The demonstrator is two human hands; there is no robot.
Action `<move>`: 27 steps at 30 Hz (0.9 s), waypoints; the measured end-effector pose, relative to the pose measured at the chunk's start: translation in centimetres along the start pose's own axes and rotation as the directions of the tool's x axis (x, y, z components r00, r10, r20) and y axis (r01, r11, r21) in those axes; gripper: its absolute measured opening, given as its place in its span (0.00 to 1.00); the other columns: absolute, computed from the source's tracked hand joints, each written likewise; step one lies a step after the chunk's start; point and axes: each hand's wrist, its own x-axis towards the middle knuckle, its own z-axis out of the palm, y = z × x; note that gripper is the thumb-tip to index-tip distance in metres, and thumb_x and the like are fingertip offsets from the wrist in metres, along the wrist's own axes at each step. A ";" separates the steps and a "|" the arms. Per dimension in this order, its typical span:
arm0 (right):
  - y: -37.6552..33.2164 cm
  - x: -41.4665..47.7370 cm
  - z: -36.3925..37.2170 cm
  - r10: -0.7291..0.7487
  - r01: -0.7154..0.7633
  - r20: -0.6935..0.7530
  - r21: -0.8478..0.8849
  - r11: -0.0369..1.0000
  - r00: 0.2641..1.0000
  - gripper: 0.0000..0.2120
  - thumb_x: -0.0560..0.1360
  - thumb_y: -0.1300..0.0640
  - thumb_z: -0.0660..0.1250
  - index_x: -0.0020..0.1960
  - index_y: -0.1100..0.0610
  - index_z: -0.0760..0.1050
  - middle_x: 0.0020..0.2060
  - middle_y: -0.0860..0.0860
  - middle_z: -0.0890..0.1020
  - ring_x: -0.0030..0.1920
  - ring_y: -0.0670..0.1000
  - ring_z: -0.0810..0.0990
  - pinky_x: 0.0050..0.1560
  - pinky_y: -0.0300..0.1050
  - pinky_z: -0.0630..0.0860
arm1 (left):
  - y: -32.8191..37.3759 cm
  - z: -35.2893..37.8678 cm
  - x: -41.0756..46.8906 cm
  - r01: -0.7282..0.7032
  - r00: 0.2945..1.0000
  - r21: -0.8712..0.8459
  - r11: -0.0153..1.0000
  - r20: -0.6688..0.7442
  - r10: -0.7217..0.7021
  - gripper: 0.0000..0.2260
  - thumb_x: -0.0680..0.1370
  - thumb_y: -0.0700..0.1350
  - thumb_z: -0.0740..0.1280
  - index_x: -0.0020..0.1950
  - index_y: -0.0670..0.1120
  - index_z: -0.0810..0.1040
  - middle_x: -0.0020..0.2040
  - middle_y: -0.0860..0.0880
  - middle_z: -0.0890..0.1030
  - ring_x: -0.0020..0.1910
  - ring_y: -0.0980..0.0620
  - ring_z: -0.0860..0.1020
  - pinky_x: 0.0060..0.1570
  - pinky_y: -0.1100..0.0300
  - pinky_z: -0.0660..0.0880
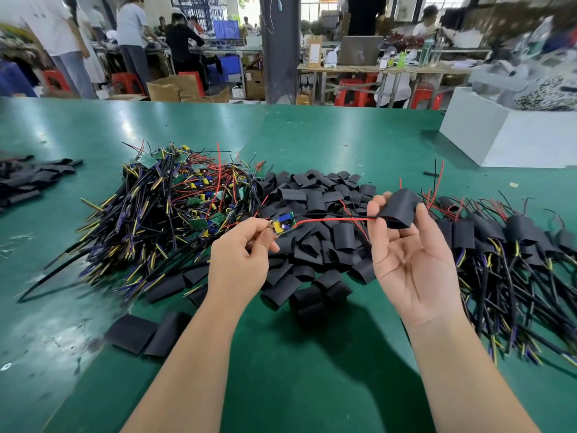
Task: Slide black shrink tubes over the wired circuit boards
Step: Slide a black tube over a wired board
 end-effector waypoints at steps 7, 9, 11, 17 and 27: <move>1.2 0.9 -1.2 -0.123 0.093 -0.089 -0.285 0.954 0.988 0.09 0.70 0.59 0.65 0.50 0.58 0.75 0.45 0.53 0.85 0.52 0.54 0.84 0.47 0.52 0.81 | 0.4 0.6 -0.5 -0.043 0.999 0.048 0.998 -0.011 0.044 0.09 0.78 0.40 0.66 0.40 0.51 0.78 0.35 0.59 0.80 0.25 0.60 0.71 0.27 0.72 0.65; 1.9 1.0 -1.6 -0.114 0.068 -0.112 -0.351 0.934 0.987 0.14 0.67 0.59 0.67 0.53 0.57 0.74 0.45 0.53 0.85 0.47 0.53 0.84 0.46 0.52 0.81 | 0.9 1.1 -1.0 -0.101 0.995 0.064 0.993 0.032 0.099 0.07 0.77 0.42 0.65 0.39 0.50 0.78 0.34 0.59 0.80 0.27 0.61 0.73 0.28 0.73 0.65; 2.7 1.0 -1.7 -0.082 0.036 -0.093 -0.411 0.911 0.992 0.12 0.66 0.60 0.68 0.50 0.56 0.76 0.47 0.54 0.85 0.47 0.53 0.84 0.48 0.52 0.81 | 1.3 1.7 -1.4 -0.137 0.988 0.067 0.988 0.085 0.131 0.06 0.75 0.45 0.64 0.40 0.52 0.78 0.33 0.59 0.80 0.28 0.58 0.74 0.28 0.70 0.67; 2.6 0.9 -2.1 -0.092 0.072 -0.016 -0.486 0.871 0.996 0.10 0.68 0.64 0.66 0.48 0.55 0.76 0.50 0.56 0.85 0.51 0.56 0.84 0.46 0.46 0.81 | 1.5 1.9 -1.6 -0.180 0.976 0.010 0.984 0.126 0.177 0.07 0.75 0.45 0.63 0.41 0.57 0.75 0.32 0.57 0.80 0.29 0.52 0.76 0.33 0.56 0.73; 2.3 0.5 -2.2 0.039 0.037 0.127 -0.540 0.841 0.991 0.14 0.68 0.68 0.67 0.50 0.55 0.82 0.55 0.58 0.83 0.51 0.54 0.84 0.48 0.46 0.80 | 1.8 1.3 -1.3 -0.134 0.977 -0.053 0.989 0.158 0.141 0.09 0.75 0.42 0.63 0.38 0.53 0.76 0.29 0.56 0.78 0.27 0.61 0.72 0.30 0.74 0.63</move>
